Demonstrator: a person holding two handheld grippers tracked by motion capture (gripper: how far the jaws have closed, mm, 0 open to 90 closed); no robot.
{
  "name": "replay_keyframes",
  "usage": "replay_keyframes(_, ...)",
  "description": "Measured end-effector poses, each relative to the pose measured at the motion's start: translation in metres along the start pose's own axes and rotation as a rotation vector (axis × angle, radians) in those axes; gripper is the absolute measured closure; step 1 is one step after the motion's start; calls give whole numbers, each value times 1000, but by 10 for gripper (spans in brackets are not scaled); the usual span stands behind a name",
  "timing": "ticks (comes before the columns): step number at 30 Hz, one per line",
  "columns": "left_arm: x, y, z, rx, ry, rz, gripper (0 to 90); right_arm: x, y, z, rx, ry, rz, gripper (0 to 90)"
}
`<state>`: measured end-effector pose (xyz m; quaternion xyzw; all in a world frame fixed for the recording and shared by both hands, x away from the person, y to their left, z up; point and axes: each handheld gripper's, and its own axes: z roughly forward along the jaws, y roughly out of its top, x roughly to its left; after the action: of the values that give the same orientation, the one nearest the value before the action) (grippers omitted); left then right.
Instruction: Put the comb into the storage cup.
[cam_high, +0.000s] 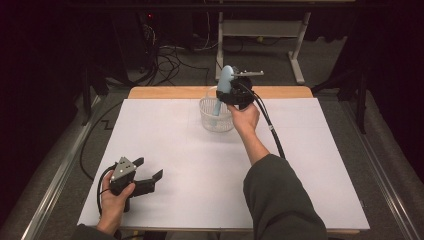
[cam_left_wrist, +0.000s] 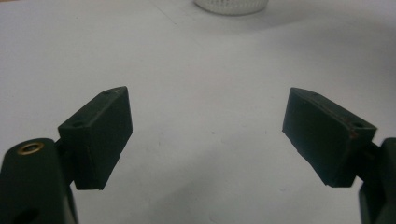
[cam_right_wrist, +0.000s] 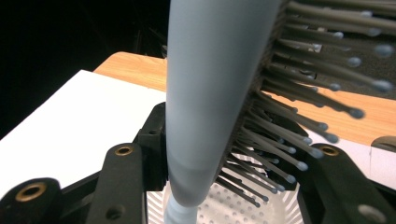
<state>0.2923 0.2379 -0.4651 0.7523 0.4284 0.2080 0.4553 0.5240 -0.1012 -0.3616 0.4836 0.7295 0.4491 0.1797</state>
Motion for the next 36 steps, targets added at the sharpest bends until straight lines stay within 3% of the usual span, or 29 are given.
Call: replay_keyframes(36, 0, 0, 0, -1, -6, -3, 170, 6, -6, 9, 25, -16, -3, 511)
